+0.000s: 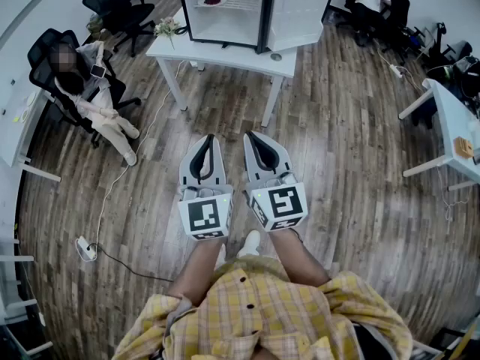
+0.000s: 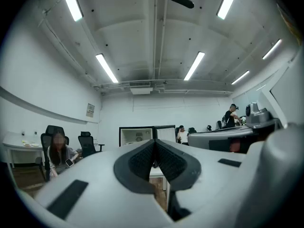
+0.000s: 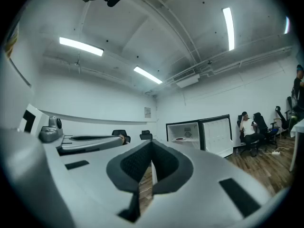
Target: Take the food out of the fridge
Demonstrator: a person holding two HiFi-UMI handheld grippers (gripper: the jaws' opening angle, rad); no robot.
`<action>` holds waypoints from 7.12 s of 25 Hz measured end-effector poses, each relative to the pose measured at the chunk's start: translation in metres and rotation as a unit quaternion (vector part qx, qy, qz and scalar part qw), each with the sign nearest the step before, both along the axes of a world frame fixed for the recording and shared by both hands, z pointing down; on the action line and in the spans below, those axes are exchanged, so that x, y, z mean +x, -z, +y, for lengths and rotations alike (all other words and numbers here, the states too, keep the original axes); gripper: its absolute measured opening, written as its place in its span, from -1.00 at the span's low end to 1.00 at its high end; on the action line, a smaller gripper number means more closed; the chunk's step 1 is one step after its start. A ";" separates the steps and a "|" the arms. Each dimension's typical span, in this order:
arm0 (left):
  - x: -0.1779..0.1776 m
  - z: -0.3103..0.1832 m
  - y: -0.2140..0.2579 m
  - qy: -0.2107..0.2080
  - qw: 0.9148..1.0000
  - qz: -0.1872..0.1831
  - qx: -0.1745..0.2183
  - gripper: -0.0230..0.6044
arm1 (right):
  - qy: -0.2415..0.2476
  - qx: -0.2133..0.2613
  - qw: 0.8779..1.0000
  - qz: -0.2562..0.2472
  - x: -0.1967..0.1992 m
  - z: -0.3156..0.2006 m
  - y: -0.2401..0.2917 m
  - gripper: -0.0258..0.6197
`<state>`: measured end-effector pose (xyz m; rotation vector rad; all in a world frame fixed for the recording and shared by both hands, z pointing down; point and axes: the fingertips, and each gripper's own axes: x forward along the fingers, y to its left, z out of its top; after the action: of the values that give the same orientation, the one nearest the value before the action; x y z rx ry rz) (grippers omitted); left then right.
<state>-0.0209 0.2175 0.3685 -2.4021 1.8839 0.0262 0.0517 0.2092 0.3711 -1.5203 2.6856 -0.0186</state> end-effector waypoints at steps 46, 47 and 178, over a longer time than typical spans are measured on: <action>0.019 -0.051 -0.017 0.001 1.000 0.005 -0.002 -0.90 | 0.020 0.009 1.000 0.005 0.018 -0.050 -0.009 -0.90; 0.017 -0.060 -0.018 0.000 1.000 0.006 -0.002 -0.90 | 0.020 0.009 1.000 0.006 0.016 -0.057 -0.008 -0.90; -0.097 -0.749 -0.173 -0.066 0.679 0.687 -0.250 -0.74 | 0.032 -0.126 0.990 -0.056 -0.040 -0.645 -0.080 -0.90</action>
<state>-0.1180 -0.5313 0.5411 -3.1654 2.1795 2.1516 0.0120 -0.4362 0.4516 -1.4426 2.7230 -0.4481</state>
